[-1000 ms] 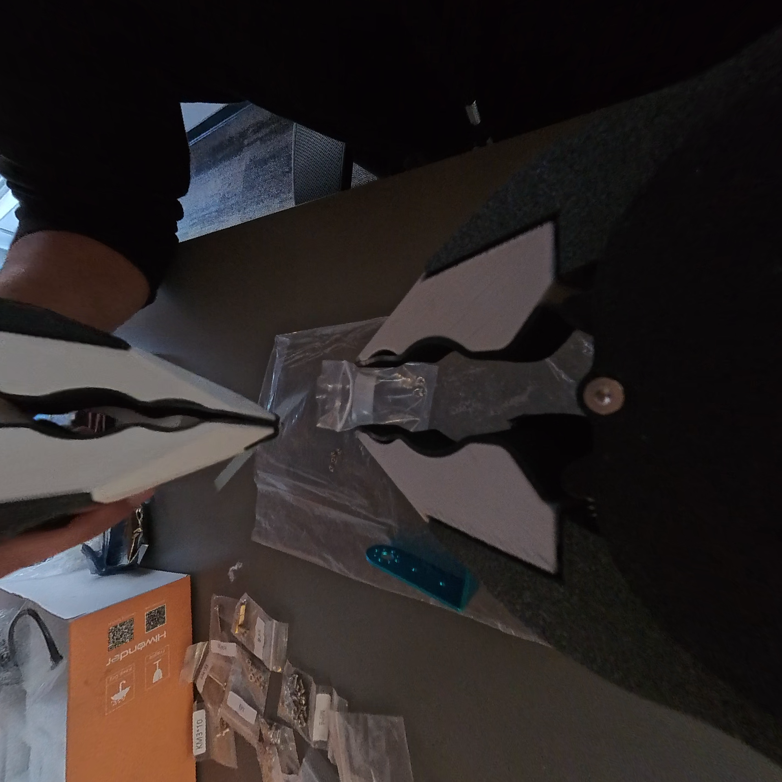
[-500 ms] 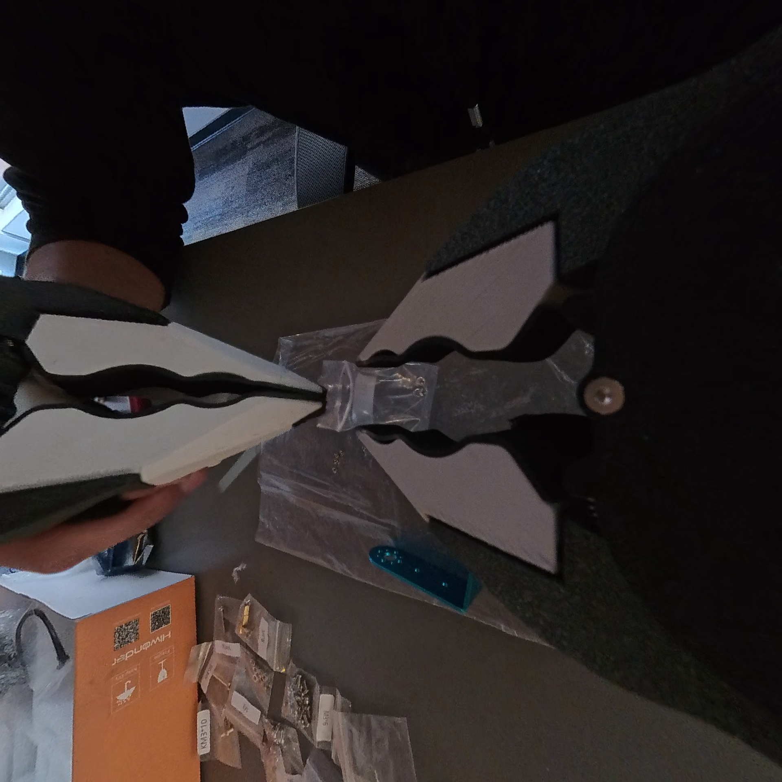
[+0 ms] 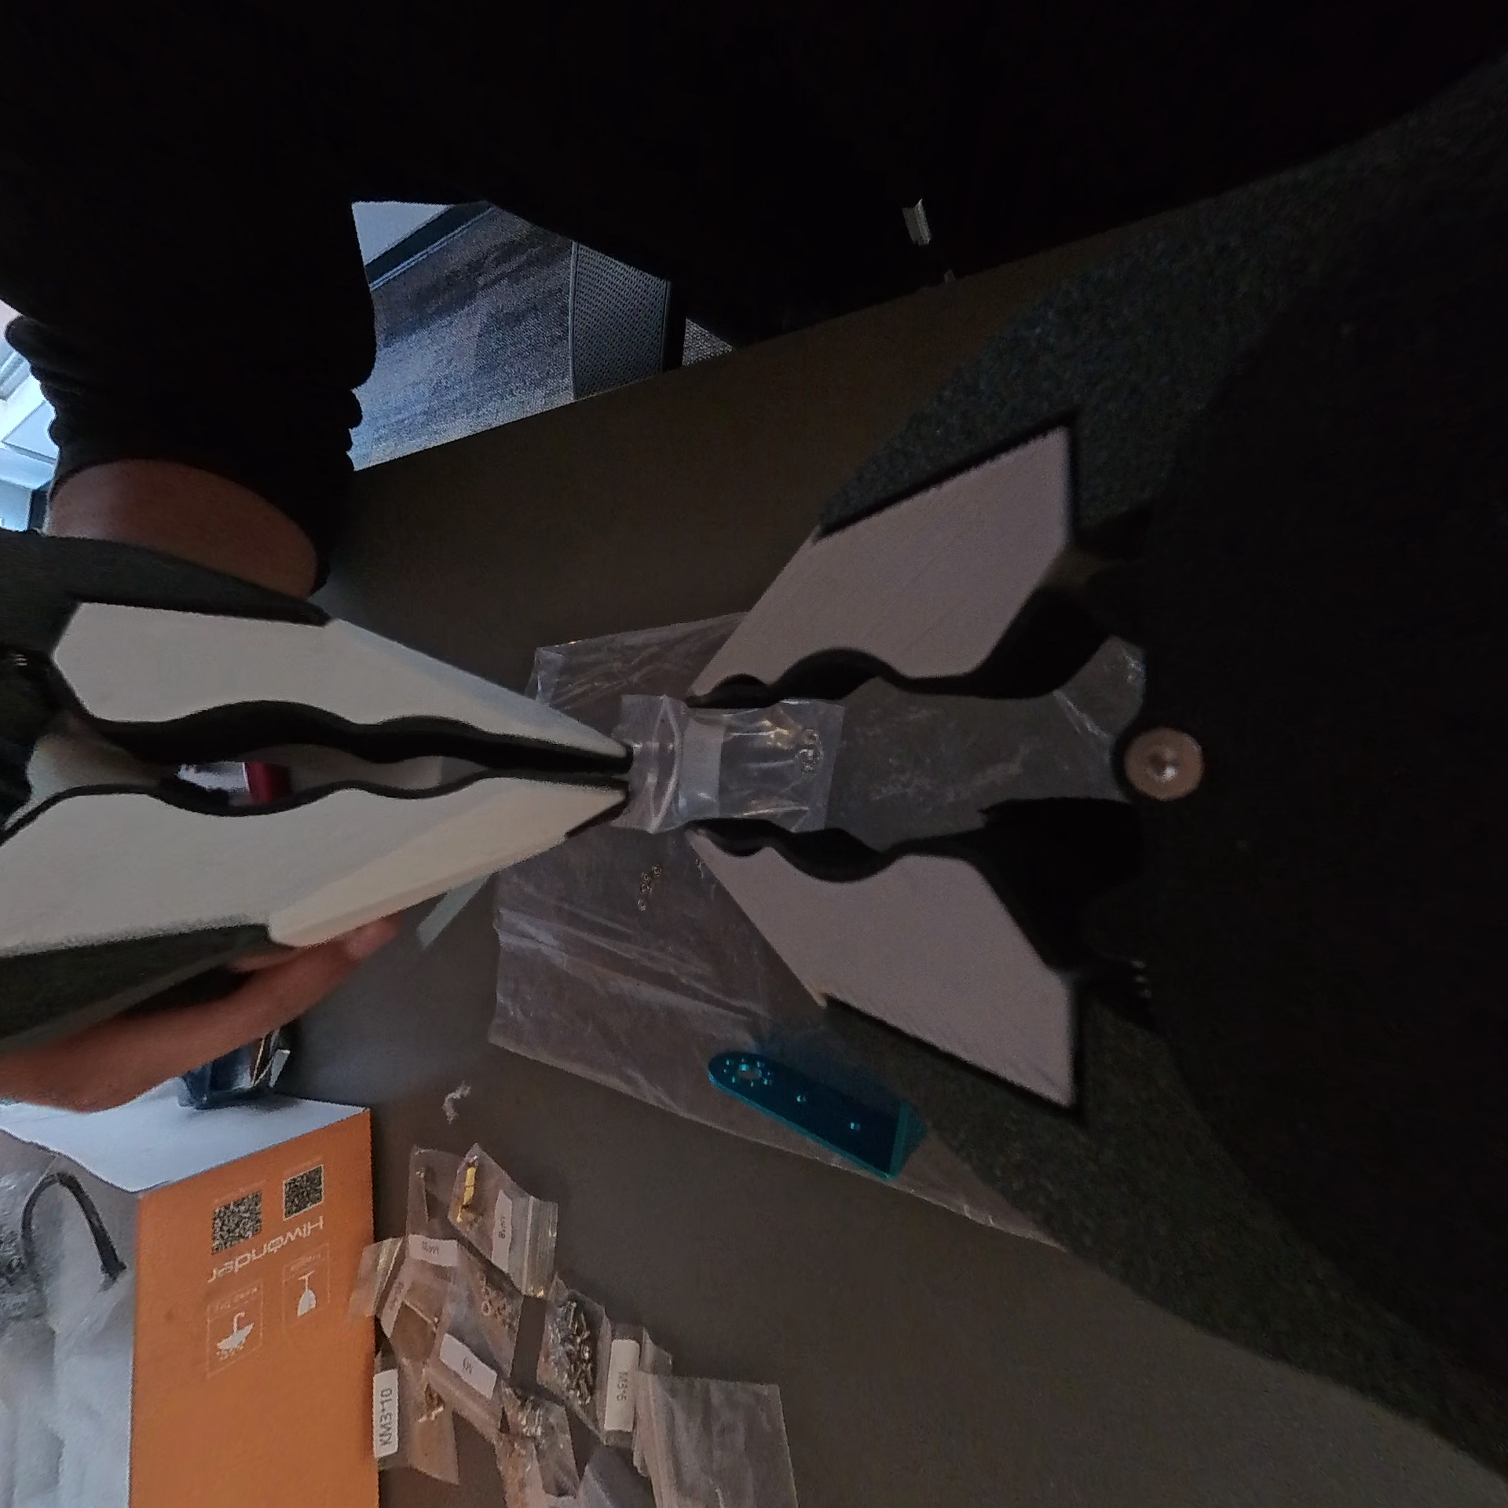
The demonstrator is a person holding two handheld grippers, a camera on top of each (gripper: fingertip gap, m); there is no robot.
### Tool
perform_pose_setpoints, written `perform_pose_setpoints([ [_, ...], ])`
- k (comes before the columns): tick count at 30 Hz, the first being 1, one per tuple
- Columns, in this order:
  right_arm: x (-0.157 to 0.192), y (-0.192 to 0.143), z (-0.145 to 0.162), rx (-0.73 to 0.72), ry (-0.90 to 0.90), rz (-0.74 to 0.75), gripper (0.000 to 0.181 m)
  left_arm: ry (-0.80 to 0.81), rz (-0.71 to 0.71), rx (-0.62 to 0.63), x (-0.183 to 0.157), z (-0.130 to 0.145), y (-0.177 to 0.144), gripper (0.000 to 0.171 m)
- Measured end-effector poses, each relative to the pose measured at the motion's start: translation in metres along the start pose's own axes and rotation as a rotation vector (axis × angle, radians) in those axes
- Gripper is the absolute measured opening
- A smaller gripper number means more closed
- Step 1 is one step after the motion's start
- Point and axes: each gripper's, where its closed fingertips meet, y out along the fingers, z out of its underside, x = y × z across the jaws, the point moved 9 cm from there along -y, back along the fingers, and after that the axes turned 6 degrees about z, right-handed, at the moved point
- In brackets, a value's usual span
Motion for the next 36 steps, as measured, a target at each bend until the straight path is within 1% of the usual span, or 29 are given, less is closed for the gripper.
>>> perform_pose_setpoints([
  [2,-0.002,-0.005,0.0,-0.001,-0.001,0.019,0.006,0.003,-0.004,-0.001,0.0,0.0,-0.001,0.026],
  [5,-0.017,-0.024,-0.002,-0.042,0.036,0.118,0.011,0.005,-0.031,-0.011,0.004,-0.002,-0.007,0.026],
  [7,-0.028,-0.037,-0.005,-0.118,0.096,0.183,0.016,-0.003,-0.063,-0.053,0.008,-0.007,-0.017,0.026],
  [9,-0.041,-0.045,-0.006,-0.176,0.163,0.28,0.022,-0.017,-0.11,-0.112,0.014,-0.013,-0.027,0.026],
  [10,-0.046,-0.047,-0.006,-0.2,0.192,0.321,0.028,-0.022,-0.136,-0.139,0.016,-0.016,-0.032,0.026],
  [12,-0.054,-0.048,-0.005,-0.223,0.256,0.392,0.032,-0.028,-0.204,-0.19,0.022,-0.019,-0.041,0.026],
  [14,-0.059,-0.048,-0.004,-0.249,0.329,0.417,0.039,-0.05,-0.284,-0.228,0.027,-0.022,-0.047,0.026],
  [17,-0.065,-0.051,-0.006,-0.334,0.463,0.436,0.038,-0.114,-0.376,-0.297,0.03,-0.027,-0.052,0.026],
  [19,-0.063,-0.051,-0.009,-0.389,0.507,0.467,0.037,-0.138,-0.415,-0.34,0.027,-0.031,-0.054,0.026],
  [20,-0.059,-0.05,-0.011,-0.423,0.518,0.486,0.033,-0.153,-0.436,-0.359,0.025,-0.032,-0.055,0.026],
  [22,-0.043,-0.04,-0.014,-0.472,0.519,0.493,0.031,-0.185,-0.467,-0.379,0.021,-0.031,-0.054,0.026],
  [24,-0.023,-0.023,-0.013,-0.471,0.494,0.531,0.031,-0.224,-0.485,-0.407,0.017,-0.029,-0.054,0.026],
  [25,-0.014,-0.013,-0.013,-0.458,0.491,0.538,0.031,-0.246,-0.484,-0.422,0.015,-0.028,-0.053,0.026],
  [27,-0.001,0.008,-0.015,-0.379,0.499,0.566,0.038,-0.281,-0.478,-0.457,0.012,-0.026,-0.051,0.026],
  [28,0.005,0.015,-0.018,-0.376,0.497,0.586,0.04,-0.295,-0.474,-0.47,0.011,-0.025,-0.05,0.026],
  [29,0.009,0.02,-0.022,-0.386,0.494,0.608,0.042,-0.31,-0.473,-0.48,0.009,-0.025,-0.048,0.026],
  [31,0.012,0.027,-0.027,-0.349,0.475,0.707,0.047,-0.342,-0.486,-0.501,0.008,-0.024,-0.046,0.026],
  [33,0.012,0.027,-0.026,-0.317,0.477,0.82,0.041,-0.364,-0.494,-0.528,0.006,-0.024,-0.044,0.026],
  [36,0.012,0.031,-0.025,-0.303,0.5,0.823,0.034,-0.38,-0.519,-0.578,0.002,-0.027,-0.046,0.026],
])
